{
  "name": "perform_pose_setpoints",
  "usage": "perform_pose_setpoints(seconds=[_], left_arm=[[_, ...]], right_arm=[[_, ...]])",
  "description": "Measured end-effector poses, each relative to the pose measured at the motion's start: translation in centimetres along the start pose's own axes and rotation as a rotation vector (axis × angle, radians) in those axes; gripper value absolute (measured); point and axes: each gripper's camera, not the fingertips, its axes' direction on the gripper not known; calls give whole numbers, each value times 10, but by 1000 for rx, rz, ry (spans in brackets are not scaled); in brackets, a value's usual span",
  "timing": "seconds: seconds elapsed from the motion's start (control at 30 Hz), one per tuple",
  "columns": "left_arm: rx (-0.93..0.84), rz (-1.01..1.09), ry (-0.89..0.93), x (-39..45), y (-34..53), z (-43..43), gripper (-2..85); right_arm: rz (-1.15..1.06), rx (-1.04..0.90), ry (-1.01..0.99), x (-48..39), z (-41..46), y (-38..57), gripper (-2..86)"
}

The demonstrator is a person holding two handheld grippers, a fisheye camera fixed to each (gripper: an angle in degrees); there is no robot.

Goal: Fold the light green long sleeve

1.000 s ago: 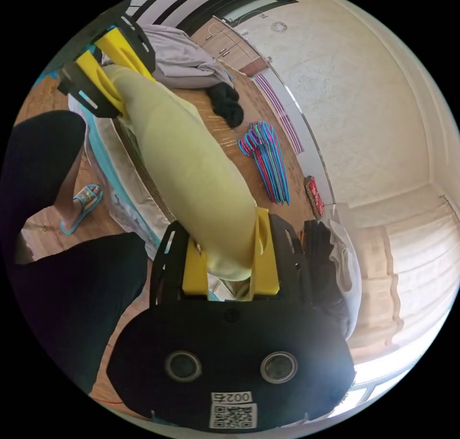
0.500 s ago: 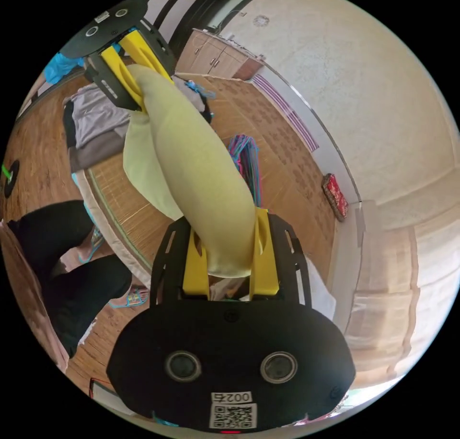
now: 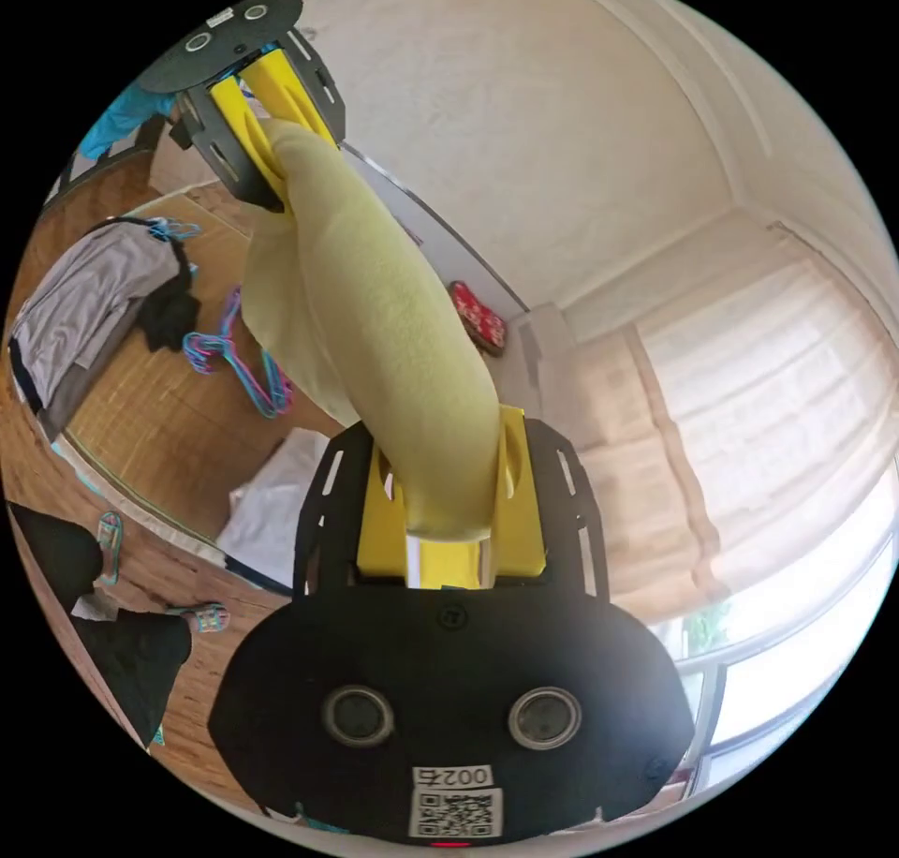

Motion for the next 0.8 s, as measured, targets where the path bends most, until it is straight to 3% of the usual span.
perform_pose_setpoints(seconds=[0.27, 0.5, 0.7, 0.8], left_arm=[[145, 155, 52, 12, -229, 3, 79], [178, 249, 70, 14, -387, 50, 78], [344, 253, -5, -5, -465, 97, 78], [374, 337, 38, 8, -468, 141, 78]], right_arm=[[146, -213, 81, 204, 72, 129, 137], [280, -335, 120, 309, 157, 194, 136], [432, -371, 262, 366, 232, 217, 138], [425, -415, 178, 358, 271, 235, 139]])
